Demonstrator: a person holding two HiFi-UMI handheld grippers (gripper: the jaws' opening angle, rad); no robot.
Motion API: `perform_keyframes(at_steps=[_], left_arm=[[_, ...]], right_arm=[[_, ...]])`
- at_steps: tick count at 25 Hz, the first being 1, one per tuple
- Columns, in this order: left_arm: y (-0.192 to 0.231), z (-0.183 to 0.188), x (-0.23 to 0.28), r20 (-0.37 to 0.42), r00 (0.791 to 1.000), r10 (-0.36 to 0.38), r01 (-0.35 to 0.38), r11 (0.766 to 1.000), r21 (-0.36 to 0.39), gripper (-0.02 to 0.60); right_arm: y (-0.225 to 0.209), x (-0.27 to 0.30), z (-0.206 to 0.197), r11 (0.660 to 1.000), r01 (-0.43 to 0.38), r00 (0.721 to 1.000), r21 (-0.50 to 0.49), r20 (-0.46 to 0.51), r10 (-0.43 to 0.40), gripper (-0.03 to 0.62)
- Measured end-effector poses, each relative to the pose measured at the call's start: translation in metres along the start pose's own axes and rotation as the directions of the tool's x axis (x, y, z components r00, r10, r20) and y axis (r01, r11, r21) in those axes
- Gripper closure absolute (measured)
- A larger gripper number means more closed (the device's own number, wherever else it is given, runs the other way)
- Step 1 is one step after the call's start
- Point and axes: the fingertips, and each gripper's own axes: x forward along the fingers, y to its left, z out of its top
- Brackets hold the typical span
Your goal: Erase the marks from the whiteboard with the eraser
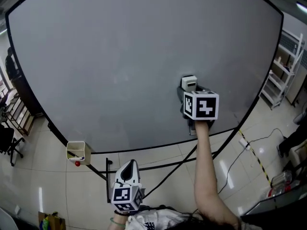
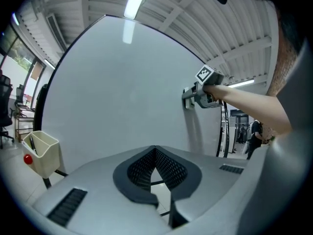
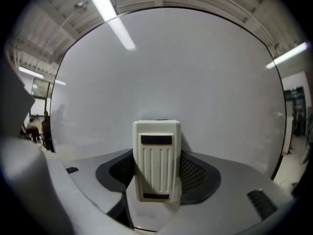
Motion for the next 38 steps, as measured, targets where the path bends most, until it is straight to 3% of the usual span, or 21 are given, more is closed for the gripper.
perform_keyframes(at_steps=[2,4,6,8,11,14,18,21,24,27,29,31,35,38], left_arm=[[0.001,-0.003,-0.002,-0.007,1.0,-0.003,0.003,1.0,0.002,0.591],[0.003,-0.005,-0.001,-0.014,1.0,0.003,-0.003,1.0,0.002,0.591],[0.003,-0.004,0.001,-0.013,1.0,0.008,-0.008,1.0,0.007,0.591],[0.0,-0.002,0.002,-0.01,1.0,0.006,-0.006,1.0,0.019,0.591],[-0.002,-0.003,0.004,-0.018,1.0,-0.002,0.002,1.0,0.018,0.591],[-0.004,-0.006,0.009,-0.024,1.0,-0.012,0.012,1.0,-0.01,0.591],[-0.008,-0.005,0.011,-0.014,1.0,-0.024,0.024,1.0,-0.006,0.591],[-0.004,-0.005,0.009,-0.015,1.0,-0.016,0.016,1.0,-0.003,0.591],[0.002,-0.006,0.008,-0.017,1.0,0.001,-0.001,1.0,-0.011,0.591],[0.006,-0.006,0.006,-0.023,1.0,0.008,-0.009,1.0,-0.016,0.591],[0.009,-0.01,0.006,-0.033,0.999,0.012,-0.012,1.0,-0.02,0.591],[0.013,-0.011,0.008,-0.038,0.999,0.022,-0.023,0.999,-0.032,0.591],[0.011,-0.012,0.01,-0.041,0.999,0.015,-0.016,0.999,-0.03,0.591],[0.012,-0.012,0.01,-0.045,0.999,0.022,-0.023,0.999,-0.029,0.591]], right_arm=[[0.029,0.0,-0.002,0.999,-0.035,0.999,-0.007,0.005,0.035,0.318],[0.093,0.004,-0.002,0.985,-0.09,0.996,-0.146,0.007,0.092,0.318],[0.139,0.009,-0.009,0.935,-0.073,0.997,-0.347,-0.007,0.075,0.318],[0.152,0.011,-0.016,0.902,-0.087,0.996,-0.423,-0.031,0.081,0.316],[0.132,0.002,0.018,0.945,-0.151,0.988,-0.289,-0.003,0.157,0.318],[0.115,-0.005,0.045,0.964,-0.114,0.99,-0.24,0.048,0.129,0.318],[0.117,0.018,-0.042,0.949,-0.035,0.999,-0.313,-0.043,0.023,0.315],[0.117,0.025,-0.067,0.959,-0.078,0.994,-0.272,-0.092,0.055,0.318],[0.103,0.011,-0.025,0.976,-0.099,0.995,-0.195,-0.045,0.092,0.319],[0.067,-0.005,0.031,0.988,-0.018,0.996,-0.152,0.085,0.031,0.318],[0.051,-0.006,0.041,0.992,-0.012,0.995,-0.127,0.096,0.025,0.318],[0.052,0.001,0.017,0.993,-0.027,0.998,-0.117,0.057,0.033,0.315],[0.072,0.026,-0.095,0.992,-0.083,0.986,-0.091,-0.155,0.069,0.313],[0.07,0.028,-0.106,0.987,-0.082,0.982,-0.136,-0.179,0.057,0.318]])
